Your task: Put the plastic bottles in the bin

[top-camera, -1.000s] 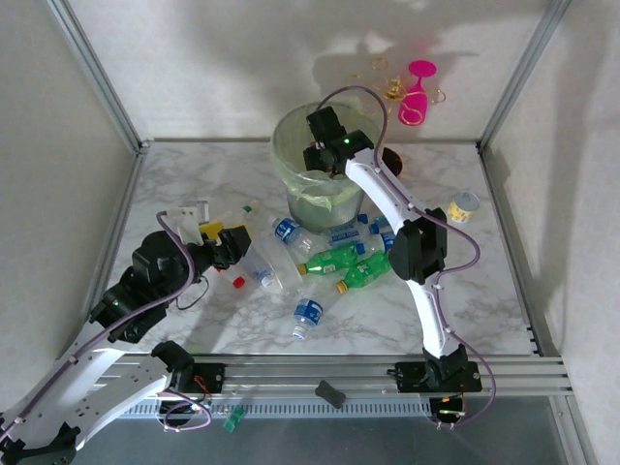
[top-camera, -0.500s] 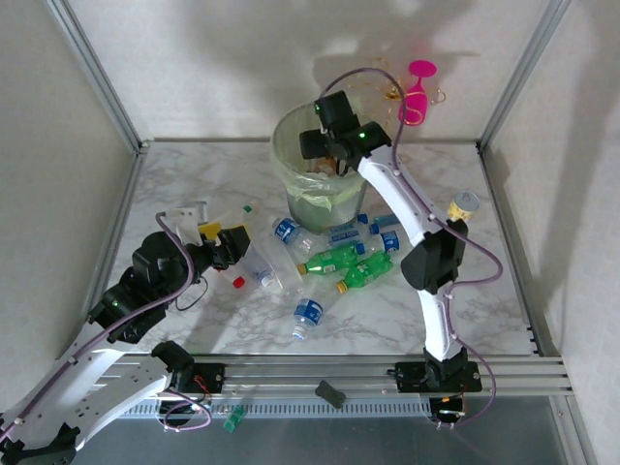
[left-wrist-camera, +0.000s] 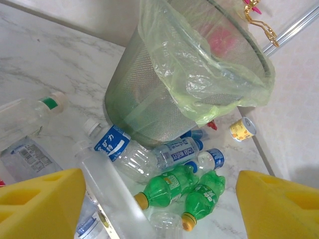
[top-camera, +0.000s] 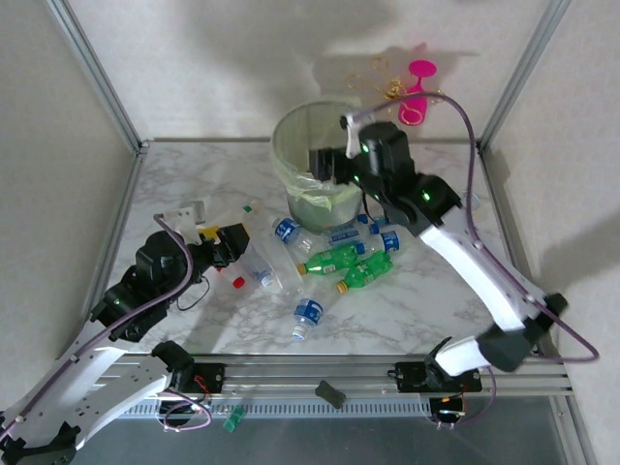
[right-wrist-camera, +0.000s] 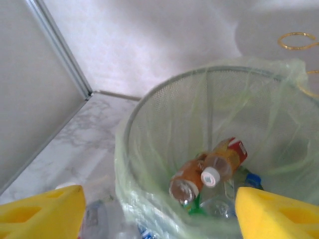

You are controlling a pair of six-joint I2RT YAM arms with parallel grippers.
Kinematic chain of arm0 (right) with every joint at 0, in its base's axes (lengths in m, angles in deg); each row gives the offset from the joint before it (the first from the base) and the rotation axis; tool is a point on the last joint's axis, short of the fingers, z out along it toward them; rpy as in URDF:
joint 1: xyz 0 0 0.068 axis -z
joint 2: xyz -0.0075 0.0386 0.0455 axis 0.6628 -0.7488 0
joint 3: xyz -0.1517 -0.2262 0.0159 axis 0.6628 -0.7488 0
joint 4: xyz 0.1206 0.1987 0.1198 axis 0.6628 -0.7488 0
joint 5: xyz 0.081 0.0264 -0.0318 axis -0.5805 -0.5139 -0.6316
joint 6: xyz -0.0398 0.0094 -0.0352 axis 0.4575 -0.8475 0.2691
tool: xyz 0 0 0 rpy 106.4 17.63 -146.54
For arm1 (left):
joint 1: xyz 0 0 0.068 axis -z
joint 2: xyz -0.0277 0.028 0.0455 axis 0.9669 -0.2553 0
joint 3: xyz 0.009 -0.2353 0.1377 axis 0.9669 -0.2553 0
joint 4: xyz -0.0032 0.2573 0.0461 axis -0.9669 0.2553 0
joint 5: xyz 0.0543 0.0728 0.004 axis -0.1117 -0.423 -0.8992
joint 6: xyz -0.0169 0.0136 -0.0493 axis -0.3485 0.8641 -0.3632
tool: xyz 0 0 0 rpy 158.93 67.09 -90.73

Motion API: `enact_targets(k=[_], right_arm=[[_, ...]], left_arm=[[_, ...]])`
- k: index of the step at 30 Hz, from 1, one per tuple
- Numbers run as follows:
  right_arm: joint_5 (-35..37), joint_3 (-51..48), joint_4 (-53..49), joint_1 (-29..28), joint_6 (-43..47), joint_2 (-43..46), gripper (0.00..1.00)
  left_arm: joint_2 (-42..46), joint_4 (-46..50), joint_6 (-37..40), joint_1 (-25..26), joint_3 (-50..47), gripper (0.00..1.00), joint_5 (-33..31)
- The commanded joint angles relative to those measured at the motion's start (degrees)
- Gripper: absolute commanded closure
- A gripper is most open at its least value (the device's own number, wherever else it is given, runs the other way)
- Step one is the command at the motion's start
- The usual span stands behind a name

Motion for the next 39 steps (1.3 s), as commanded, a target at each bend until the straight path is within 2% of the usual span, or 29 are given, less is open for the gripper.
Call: enact_targets(k=[1, 5, 10, 13, 18, 23, 31, 39], right_arm=[[-2.24, -10.31, 10.23, 0.19, -3.3, 8.61, 0.29], [-0.61, -20.52, 10.5, 0.18, -4.93, 17.28, 0.35], [-0.45, -26.48, 6.39, 0.18, -5.85, 23.29, 0.37], [-0.18, -29.06, 4.95, 0.18, -6.53, 26.77, 0.38], [4.85, -33.98, 3.7, 0.2, -9.75, 31.19, 0.36], [9.81, -38.05, 2.83, 0.12, -13.96, 34.95, 0.31], [12.58, -38.94, 0.22, 0.2, -15.82, 37.63, 0.23], [13.44, -38.97, -0.87, 0.19, -15.06, 39.36, 0.2]], left_arm=[[-2.36, 2.08, -3.72, 0.31, -1.85, 0.21, 0.05], [-3.88, 2.09, -6.01, 0.29, -3.89, 0.21, 1.24], [-5.61, 1.71, -3.97, 1.14, -5.92, 0.23, 5.86], [-9.4, 3.62, -1.75, 5.23, -5.82, 0.25, 6.14], [-17.13, 4.26, -1.43, 16.88, -3.55, 0.26, -0.21], [-25.47, 3.1, -1.13, 22.76, -0.52, 0.28, -3.49], [-37.36, -0.52, -0.61, 27.0, 2.06, 0.33, -0.57], [-47.66, -2.17, -0.26, 29.13, 5.72, 0.35, -0.45]])
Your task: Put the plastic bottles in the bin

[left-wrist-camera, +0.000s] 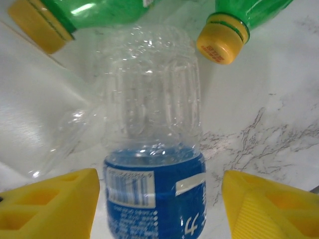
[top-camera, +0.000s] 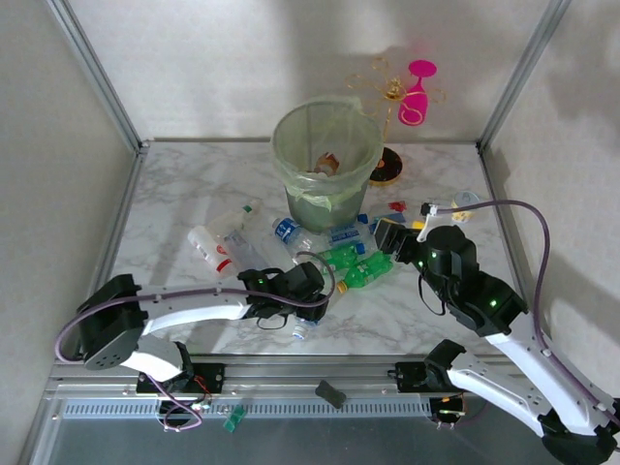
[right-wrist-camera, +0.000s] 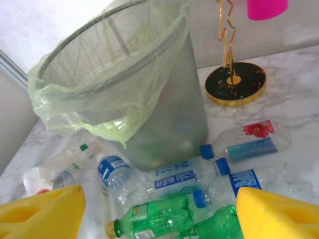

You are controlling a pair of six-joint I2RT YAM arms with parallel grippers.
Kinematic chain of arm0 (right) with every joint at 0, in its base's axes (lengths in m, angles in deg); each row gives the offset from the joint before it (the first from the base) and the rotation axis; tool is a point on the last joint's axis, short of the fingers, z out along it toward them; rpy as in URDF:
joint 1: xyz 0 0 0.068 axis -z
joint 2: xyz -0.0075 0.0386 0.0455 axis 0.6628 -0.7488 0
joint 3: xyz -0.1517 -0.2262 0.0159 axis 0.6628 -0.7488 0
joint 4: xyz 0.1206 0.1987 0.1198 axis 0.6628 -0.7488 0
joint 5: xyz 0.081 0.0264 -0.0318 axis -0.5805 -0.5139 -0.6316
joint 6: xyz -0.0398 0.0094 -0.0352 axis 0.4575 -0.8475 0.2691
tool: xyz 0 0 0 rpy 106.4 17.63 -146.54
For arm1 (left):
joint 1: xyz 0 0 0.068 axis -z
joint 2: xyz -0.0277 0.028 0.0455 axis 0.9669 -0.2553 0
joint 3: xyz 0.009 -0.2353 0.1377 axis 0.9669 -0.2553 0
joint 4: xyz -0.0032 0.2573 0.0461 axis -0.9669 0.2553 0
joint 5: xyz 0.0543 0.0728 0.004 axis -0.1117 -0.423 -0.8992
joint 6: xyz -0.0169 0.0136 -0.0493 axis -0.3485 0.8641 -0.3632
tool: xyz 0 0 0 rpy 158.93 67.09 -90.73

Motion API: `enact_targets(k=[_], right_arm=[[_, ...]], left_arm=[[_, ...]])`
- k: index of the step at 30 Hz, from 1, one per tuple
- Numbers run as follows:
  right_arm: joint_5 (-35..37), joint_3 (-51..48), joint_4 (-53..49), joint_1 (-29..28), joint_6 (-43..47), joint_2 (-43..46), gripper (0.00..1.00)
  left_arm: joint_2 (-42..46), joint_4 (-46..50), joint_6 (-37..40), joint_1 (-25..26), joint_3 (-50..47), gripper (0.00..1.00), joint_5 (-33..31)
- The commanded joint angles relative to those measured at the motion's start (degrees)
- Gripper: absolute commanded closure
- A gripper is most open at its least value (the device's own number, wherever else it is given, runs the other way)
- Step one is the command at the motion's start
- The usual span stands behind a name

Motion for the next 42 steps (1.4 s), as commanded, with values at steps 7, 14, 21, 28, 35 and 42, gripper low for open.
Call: enact_targets(k=[7, 14, 21, 28, 35, 42], right_arm=[[1.64, -0.87, -0.7, 0.09, -0.25, 2.71, 0.19], [2.3, -2.26, -0.11, 0.08, 0.07, 4.04, 0.19], [2.46, -2.71, -0.27, 0.08, 0.17, 4.54, 0.19], [2.58, -2.71, -0.25, 0.07, -0.01, 4.95, 0.19], [2.62, -2.63, -0.76, 0.08, -0.39, 5.21, 0.19], [2.92, -2.3, -1.14, 0.07, -0.46, 5.51, 0.19]], left_arm=[[-8.02, 0.05, 2.02, 0.62, 5.31, 0.36, -3.58], [-10.79, 0.21, 2.2, 1.05, 6.3, 0.36, -4.92], [-12.88, -0.32, 2.51, 1.13, 5.79, 0.36, -4.8], [-13.12, 0.07, 2.2, 1.13, 5.21, 0.41, -7.65], [-12.48, 1.07, 2.62, 1.13, 4.57, 0.52, -9.13], [-10.63, 2.35, 3.16, 1.13, 3.72, 0.53, -7.32]])
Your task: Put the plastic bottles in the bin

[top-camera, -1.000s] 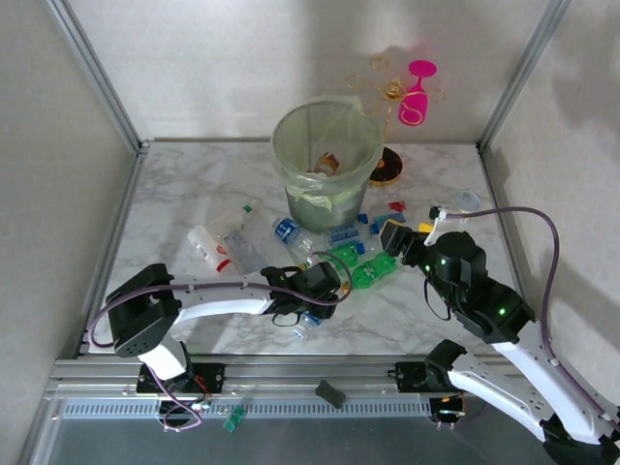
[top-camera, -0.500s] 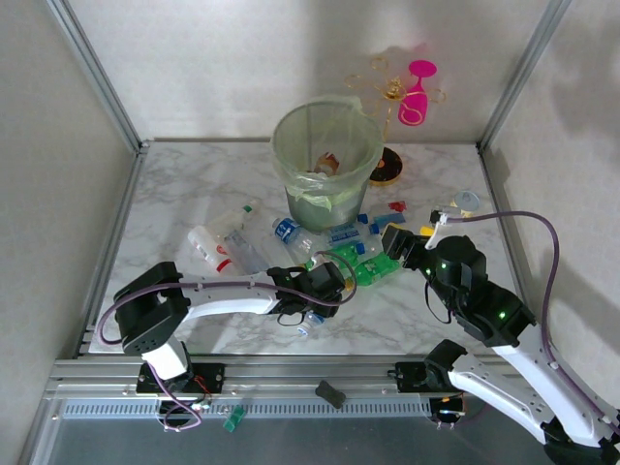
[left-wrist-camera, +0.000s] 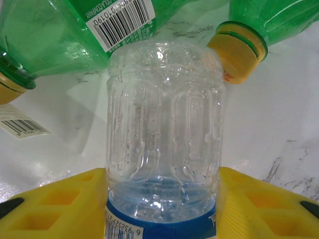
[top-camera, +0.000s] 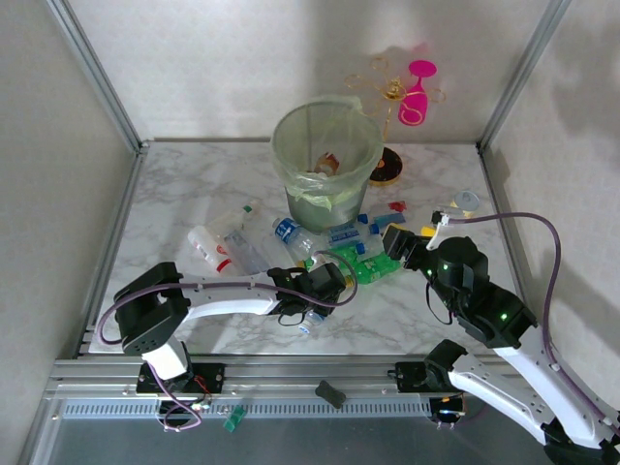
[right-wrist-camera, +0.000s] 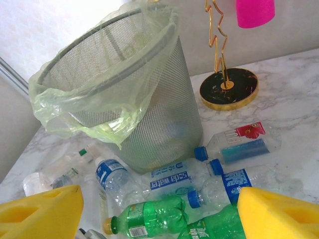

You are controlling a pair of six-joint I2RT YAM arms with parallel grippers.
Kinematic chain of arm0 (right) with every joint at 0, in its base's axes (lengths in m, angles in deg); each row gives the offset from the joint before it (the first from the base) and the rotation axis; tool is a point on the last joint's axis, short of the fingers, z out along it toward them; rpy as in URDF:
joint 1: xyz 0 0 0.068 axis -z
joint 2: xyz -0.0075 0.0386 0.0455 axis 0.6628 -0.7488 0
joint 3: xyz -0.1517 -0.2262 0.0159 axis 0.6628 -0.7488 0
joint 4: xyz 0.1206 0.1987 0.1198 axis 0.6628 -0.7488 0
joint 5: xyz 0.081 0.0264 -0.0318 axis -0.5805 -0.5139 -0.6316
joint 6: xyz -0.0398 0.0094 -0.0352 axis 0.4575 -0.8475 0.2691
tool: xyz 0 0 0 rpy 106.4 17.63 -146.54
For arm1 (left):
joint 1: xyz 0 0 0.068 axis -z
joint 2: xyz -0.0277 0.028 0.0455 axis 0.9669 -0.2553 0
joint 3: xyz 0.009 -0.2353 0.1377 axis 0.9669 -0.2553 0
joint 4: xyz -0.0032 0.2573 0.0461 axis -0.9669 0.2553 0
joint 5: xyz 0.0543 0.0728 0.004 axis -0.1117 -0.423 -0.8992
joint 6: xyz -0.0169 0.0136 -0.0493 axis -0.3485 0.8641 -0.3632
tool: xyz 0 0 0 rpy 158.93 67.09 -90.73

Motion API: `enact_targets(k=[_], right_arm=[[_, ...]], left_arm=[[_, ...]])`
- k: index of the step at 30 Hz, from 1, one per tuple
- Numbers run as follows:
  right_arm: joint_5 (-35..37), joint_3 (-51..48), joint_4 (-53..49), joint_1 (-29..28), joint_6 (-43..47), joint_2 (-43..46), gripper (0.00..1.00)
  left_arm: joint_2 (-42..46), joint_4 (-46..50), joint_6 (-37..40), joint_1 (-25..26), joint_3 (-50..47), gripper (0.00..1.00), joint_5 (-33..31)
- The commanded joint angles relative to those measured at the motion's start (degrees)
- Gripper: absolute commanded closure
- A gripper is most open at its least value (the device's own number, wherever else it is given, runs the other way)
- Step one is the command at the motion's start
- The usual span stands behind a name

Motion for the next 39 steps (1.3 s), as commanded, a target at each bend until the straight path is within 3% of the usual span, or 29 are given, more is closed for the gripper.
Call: enact_targets(k=[1, 5, 10, 19, 24, 39], right_arm=[[2.01, 0.2, -0.67, 0.08, -0.45, 0.66, 0.19], [2.47, 0.28, -0.49, 0.04, -0.51, 0.43, 0.18], [2.03, 0.19, 0.48, 0.08, -0.59, -0.15, 0.18], [1.46, 0.01, 0.66, 0.07, -0.37, -0.56, 0.18], [1.88, 0.37, 0.2, 0.09, -0.12, -0.53, 0.17], [2.93, 1.33, -0.79, 0.07, 0.64, -0.37, 0.17]], left_arm=[[0.42, 5.92, 1.28, 0.04, -2.47, 0.53, -0.3], [2.87, 8.12, 1.16, 0.04, -2.61, 0.51, 0.08], [4.73, 11.84, 1.62, 0.03, -1.23, 0.3, -0.05], [4.08, 11.0, 2.15, -0.19, -1.75, 0.15, -1.31], [1.25, 8.53, 2.56, -0.66, -2.43, 0.17, -0.39], [-3.57, 5.92, 4.0, 0.14, 2.42, 0.46, 2.15]])
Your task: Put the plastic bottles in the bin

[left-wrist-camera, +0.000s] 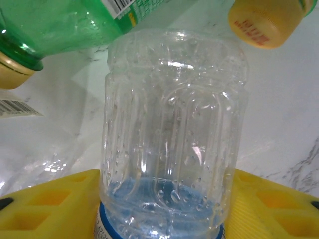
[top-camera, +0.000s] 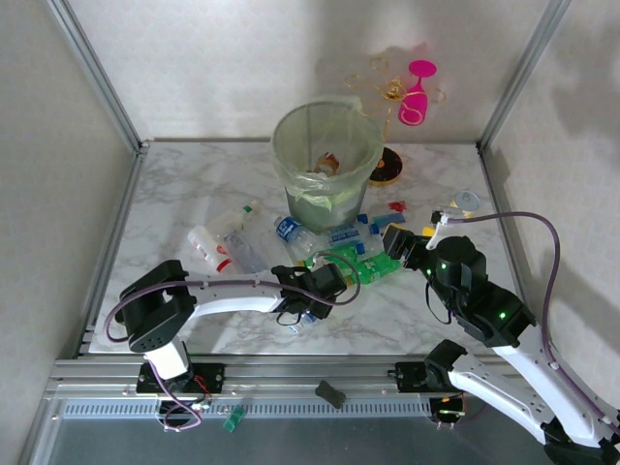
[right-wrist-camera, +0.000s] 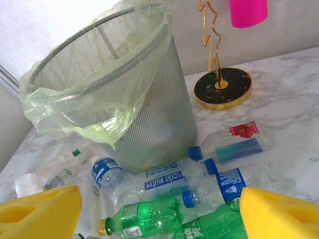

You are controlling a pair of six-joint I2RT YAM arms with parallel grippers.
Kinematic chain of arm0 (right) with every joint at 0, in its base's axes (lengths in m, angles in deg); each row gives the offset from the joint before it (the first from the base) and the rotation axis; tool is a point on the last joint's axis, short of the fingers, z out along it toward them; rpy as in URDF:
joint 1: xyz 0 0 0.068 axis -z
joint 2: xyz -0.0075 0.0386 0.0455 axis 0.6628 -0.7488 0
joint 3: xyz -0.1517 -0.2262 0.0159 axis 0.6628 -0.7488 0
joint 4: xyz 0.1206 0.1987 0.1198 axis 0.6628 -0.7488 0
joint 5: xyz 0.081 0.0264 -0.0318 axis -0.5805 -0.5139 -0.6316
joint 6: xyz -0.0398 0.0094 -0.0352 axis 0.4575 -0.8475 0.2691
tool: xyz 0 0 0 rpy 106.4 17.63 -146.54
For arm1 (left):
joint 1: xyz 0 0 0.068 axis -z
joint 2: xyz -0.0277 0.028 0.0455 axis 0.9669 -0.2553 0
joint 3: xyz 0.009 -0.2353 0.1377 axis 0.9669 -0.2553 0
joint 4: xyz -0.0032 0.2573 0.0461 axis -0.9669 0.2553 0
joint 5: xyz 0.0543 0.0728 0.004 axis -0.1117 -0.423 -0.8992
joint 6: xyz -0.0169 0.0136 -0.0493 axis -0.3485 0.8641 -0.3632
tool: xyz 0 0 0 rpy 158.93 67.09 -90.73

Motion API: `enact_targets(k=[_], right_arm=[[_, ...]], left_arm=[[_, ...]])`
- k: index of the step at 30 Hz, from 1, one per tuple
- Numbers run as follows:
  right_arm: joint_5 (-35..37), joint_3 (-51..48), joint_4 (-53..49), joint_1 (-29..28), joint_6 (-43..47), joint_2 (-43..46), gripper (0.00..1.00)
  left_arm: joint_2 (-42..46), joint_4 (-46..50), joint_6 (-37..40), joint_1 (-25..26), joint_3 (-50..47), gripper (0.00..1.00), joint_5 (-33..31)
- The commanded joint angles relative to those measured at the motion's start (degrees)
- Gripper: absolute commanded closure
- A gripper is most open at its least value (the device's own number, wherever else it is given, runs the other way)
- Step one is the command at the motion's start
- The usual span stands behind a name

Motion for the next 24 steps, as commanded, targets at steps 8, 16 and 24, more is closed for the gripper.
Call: enact_targets(k=[8, 16, 24], right_arm=[[2.41, 2.55, -1.04, 0.04, 1.1, 0.63, 0.17], [3.96, 2.57, 0.85, 0.08, 0.75, 3.84, 0.17], [3.52, 3.23, 1.0, 0.09, 0.7, 3.47, 0.17]], left_arm=[[4.29, 3.27, 0.3, 0.29, 2.48, 0.51, 1.51], [11.72, 7.87, 1.53, 0.13, 10.53, 0.52, 1.61], [14.6, 8.66, 3.55, -7.67, 29.1, 0.52, 11.62]])
